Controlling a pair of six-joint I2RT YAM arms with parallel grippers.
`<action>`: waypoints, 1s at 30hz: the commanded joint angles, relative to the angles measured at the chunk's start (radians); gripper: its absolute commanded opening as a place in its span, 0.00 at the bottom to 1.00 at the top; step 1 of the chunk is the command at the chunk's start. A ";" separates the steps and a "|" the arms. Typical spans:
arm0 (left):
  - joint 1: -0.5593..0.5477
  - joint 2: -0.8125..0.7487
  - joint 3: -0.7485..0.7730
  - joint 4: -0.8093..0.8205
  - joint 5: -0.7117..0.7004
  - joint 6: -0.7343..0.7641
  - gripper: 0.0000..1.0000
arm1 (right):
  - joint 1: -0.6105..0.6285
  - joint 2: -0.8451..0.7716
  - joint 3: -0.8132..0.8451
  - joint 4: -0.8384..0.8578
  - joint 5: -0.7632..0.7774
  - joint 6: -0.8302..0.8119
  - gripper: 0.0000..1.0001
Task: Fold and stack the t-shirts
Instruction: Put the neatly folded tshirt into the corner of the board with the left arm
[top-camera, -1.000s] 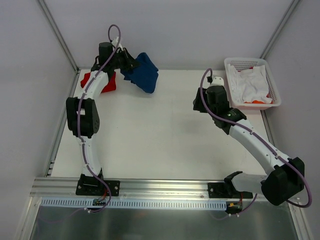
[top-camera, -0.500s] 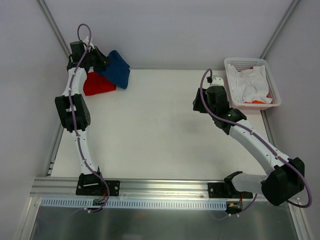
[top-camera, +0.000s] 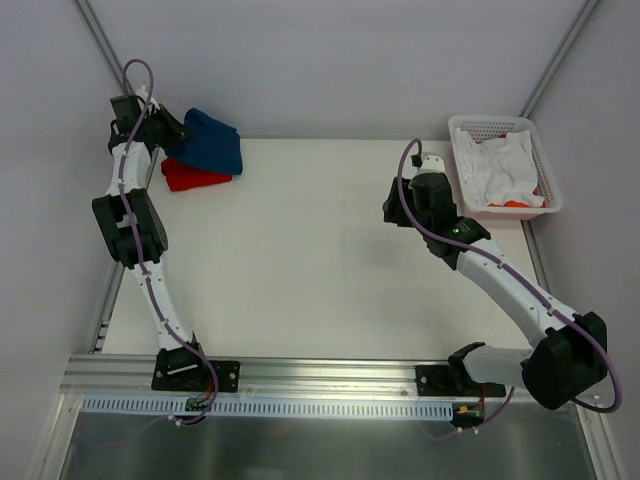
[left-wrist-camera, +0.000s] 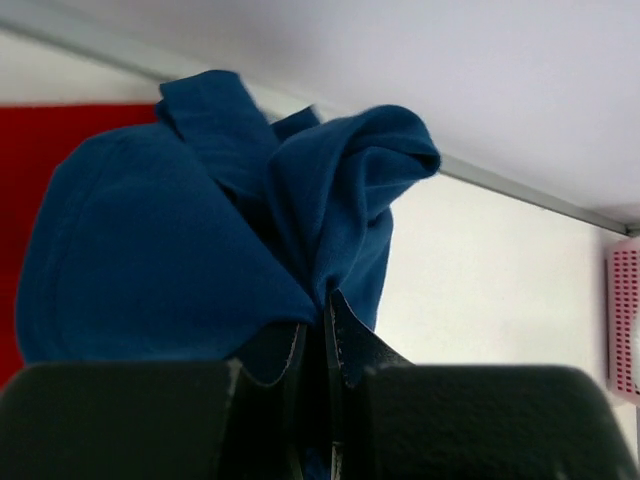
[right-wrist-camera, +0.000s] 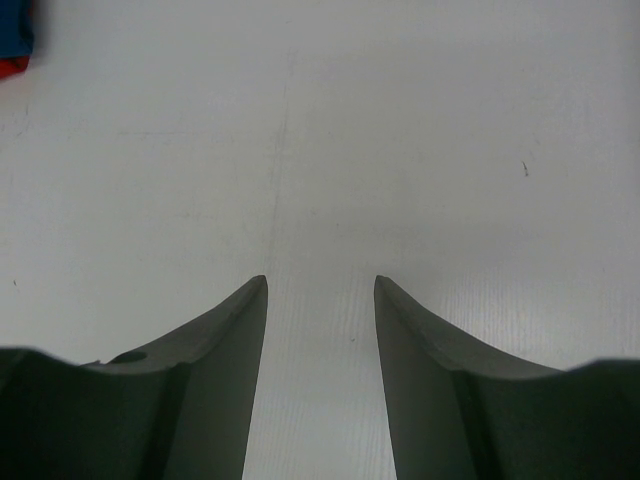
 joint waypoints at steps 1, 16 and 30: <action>0.014 -0.021 -0.037 0.000 -0.072 -0.006 0.00 | 0.002 -0.018 -0.007 0.042 -0.015 0.010 0.50; 0.058 0.096 -0.101 -0.098 -0.307 -0.031 0.00 | 0.001 -0.101 -0.030 0.004 0.005 0.002 0.50; 0.075 0.082 -0.015 -0.119 -0.335 -0.028 0.66 | 0.001 -0.086 -0.030 0.002 -0.012 0.013 0.50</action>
